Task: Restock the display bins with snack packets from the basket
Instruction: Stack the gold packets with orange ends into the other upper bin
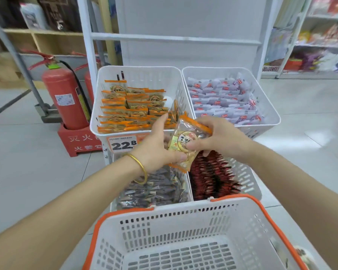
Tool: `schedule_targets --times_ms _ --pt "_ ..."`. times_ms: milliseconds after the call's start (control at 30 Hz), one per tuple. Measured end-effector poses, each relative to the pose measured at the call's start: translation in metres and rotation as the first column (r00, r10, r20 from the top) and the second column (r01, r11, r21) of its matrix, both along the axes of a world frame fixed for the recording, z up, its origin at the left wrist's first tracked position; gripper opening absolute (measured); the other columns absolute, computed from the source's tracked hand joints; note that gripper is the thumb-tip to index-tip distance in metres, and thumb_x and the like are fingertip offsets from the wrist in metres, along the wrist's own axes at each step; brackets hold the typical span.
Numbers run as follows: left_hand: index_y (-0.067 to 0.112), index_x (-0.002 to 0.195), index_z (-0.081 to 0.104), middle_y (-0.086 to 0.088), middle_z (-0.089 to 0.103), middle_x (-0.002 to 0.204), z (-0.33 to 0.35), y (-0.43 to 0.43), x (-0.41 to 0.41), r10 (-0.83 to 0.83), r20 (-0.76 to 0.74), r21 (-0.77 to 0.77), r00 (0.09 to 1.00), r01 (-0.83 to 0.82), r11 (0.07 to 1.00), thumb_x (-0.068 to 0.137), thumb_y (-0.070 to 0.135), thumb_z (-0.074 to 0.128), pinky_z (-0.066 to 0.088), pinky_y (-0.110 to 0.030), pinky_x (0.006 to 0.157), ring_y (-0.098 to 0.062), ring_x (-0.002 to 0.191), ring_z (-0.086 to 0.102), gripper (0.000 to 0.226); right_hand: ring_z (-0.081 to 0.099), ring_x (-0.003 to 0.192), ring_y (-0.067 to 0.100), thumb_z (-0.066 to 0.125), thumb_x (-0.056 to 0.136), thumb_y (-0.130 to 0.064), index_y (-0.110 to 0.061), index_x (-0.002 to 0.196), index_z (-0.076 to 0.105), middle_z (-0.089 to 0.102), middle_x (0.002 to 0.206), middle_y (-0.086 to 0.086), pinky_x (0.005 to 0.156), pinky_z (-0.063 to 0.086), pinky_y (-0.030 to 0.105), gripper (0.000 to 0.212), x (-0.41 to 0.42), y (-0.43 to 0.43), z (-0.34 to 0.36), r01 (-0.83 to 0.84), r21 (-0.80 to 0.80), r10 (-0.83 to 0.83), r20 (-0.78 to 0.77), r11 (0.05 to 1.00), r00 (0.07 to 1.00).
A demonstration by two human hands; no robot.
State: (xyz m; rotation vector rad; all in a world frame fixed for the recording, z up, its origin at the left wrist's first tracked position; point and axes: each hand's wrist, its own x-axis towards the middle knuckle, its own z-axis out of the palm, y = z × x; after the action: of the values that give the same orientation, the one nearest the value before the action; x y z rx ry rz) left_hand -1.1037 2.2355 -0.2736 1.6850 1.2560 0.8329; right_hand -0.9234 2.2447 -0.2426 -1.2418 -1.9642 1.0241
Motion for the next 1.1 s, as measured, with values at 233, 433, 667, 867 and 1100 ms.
schedule_targets --times_ms 233,433,667,867,1100 --pt "0.013 0.147 0.023 -0.007 0.025 0.151 0.007 0.065 -0.028 0.364 -0.498 0.515 0.787 -0.069 0.854 0.093 0.04 0.049 0.013 -0.033 0.115 -0.022 0.141 0.017 0.065 0.066 0.07 0.029 0.077 0.061 -0.034 -0.015 0.085 0.058 0.066 0.075 0.006 0.067 0.056 0.047 0.036 -0.025 0.118 0.029 0.558 0.284 -0.521 -0.198 0.78 0.83" --pt "0.021 0.146 0.028 -0.007 0.019 0.156 -0.019 0.081 -0.035 0.398 -0.701 0.509 0.591 0.024 0.861 0.084 0.057 0.001 0.007 -0.048 0.116 -0.024 0.145 0.008 0.076 0.055 0.097 0.033 0.055 0.086 -0.026 -0.011 0.106 0.044 0.058 0.102 0.008 0.069 0.036 0.036 0.027 -0.067 0.179 0.017 0.562 0.554 -0.701 0.058 0.615 0.71" --pt "0.017 0.136 0.046 -0.013 0.04 0.146 -0.025 0.084 -0.035 0.406 -0.698 0.533 0.59 0.048 0.845 0.089 0.05 0.012 0.023 -0.053 0.111 -0.03 0.139 0.028 0.067 0.048 0.103 0.033 0.046 0.085 -0.014 -0.013 0.124 0.048 0.068 0.094 0.009 0.078 0.03 0.04 0.039 -0.077 0.198 -0.013 0.164 0.836 -0.755 0.368 0.524 0.542" --pt "0.023 0.146 0.027 -0.007 0.022 0.154 -0.023 0.081 -0.034 0.381 -0.701 0.502 0.603 0.038 0.864 0.081 0.054 -0.006 0.008 -0.045 0.117 -0.024 0.145 0.008 0.079 0.036 0.123 0.03 0.037 0.094 -0.028 -0.013 0.119 0.052 0.07 0.1 0.007 0.105 0.019 0.051 0.033 -0.067 0.19 -0.012 -0.029 0.722 -0.647 0.637 0.691 0.42" --pt "0.017 0.14 0.039 -0.01 0.034 0.148 -0.018 0.078 -0.038 0.37 -0.69 0.508 0.621 0.052 0.86 0.093 0.052 0.015 0.016 -0.046 0.117 -0.027 0.141 0.02 0.063 0.014 0.143 0.031 0.029 0.101 -0.034 -0.017 0.141 0.039 0.047 0.14 0.011 0.111 0.021 0.046 0.044 -0.046 0.164 -0.006 -0.014 0.644 -0.537 0.648 0.765 0.541"
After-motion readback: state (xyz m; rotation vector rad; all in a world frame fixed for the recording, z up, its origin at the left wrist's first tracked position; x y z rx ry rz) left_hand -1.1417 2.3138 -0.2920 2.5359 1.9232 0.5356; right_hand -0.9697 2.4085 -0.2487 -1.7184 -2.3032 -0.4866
